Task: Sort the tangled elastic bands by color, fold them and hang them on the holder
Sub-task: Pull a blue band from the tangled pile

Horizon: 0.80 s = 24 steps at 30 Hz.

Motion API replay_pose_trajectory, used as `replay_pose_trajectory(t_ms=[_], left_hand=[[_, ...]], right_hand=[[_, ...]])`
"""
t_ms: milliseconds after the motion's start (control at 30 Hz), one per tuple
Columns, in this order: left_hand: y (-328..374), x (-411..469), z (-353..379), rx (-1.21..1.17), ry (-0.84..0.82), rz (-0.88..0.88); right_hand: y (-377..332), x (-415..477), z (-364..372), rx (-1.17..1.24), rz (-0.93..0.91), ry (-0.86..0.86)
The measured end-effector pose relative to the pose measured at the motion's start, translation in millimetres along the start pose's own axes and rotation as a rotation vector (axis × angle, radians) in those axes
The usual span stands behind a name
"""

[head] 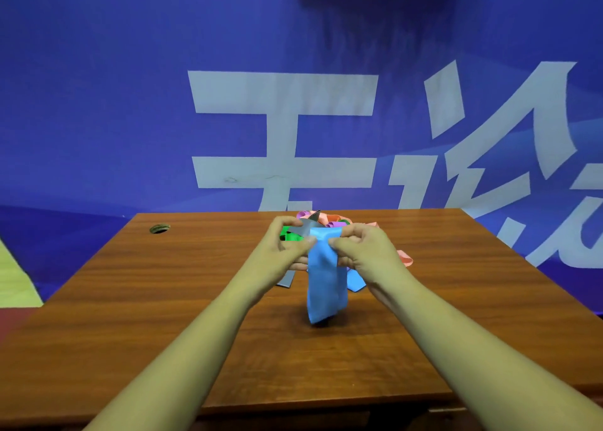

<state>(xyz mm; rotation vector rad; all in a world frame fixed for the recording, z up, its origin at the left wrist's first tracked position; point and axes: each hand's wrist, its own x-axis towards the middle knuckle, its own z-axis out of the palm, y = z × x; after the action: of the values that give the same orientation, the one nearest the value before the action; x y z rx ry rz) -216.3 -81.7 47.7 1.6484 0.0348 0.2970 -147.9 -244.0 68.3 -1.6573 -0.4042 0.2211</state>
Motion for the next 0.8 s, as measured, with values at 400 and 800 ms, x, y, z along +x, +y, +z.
replay_pose_trajectory(t_ms=[400,800], left_hand=[[-8,-1,-1,0.171,0.11,0.177],[-34,-8,11,-0.082,-0.19,-0.056]], right_hand=[[-4,3,-10,-0.532,-0.28,0.024],[-32,2,-4,-0.251,-0.278,-0.113]])
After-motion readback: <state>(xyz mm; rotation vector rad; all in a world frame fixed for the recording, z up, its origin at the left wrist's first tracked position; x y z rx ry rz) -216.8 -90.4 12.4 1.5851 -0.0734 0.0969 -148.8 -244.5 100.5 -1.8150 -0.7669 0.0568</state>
